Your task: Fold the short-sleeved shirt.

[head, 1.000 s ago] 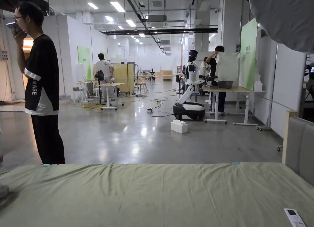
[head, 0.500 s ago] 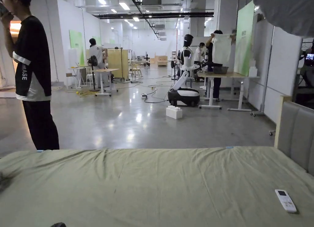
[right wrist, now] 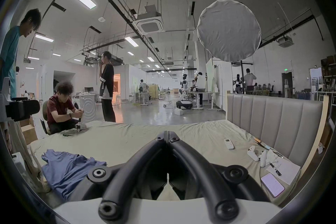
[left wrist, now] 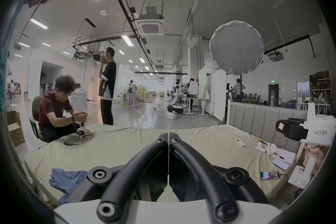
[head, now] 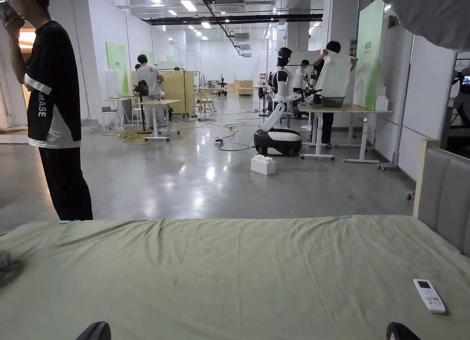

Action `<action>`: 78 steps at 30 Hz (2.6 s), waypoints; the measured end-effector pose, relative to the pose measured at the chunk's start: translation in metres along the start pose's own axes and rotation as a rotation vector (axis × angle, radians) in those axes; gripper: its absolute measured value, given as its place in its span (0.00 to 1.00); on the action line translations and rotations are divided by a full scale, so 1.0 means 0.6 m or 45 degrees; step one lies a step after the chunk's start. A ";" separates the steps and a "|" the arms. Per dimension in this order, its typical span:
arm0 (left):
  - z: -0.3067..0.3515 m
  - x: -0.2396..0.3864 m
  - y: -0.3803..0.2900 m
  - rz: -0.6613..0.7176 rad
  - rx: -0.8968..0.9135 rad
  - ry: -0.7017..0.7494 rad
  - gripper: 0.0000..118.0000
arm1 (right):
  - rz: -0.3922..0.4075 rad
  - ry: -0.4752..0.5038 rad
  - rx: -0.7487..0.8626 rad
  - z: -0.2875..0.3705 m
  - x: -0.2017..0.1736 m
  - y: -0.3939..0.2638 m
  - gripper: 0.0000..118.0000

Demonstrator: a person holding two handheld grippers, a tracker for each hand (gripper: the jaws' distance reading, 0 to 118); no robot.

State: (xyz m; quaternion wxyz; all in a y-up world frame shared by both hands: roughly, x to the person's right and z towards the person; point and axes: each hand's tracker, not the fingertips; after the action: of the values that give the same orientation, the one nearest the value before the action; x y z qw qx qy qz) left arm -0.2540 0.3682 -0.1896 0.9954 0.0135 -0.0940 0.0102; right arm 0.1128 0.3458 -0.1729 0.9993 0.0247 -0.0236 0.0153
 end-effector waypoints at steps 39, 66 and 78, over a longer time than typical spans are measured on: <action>-0.227 -0.390 -0.329 0.300 -1.054 0.206 0.73 | -0.183 0.035 -0.502 -0.049 0.008 -0.157 0.00; -0.296 -0.410 -0.381 0.651 -0.985 0.329 0.02 | -0.084 -0.039 -0.698 -0.018 0.046 -0.197 0.00; -0.496 -0.127 -0.228 0.359 -0.811 -0.173 0.02 | -0.269 -0.212 -0.700 0.058 0.126 -0.206 0.00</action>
State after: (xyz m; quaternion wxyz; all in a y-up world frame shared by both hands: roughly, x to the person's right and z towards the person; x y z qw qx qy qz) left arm -0.2701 0.2387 -0.4996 0.9300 -0.3099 -0.1594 0.1165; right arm 0.1905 0.2226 -0.1406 0.9592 -0.2433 -0.1061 -0.0977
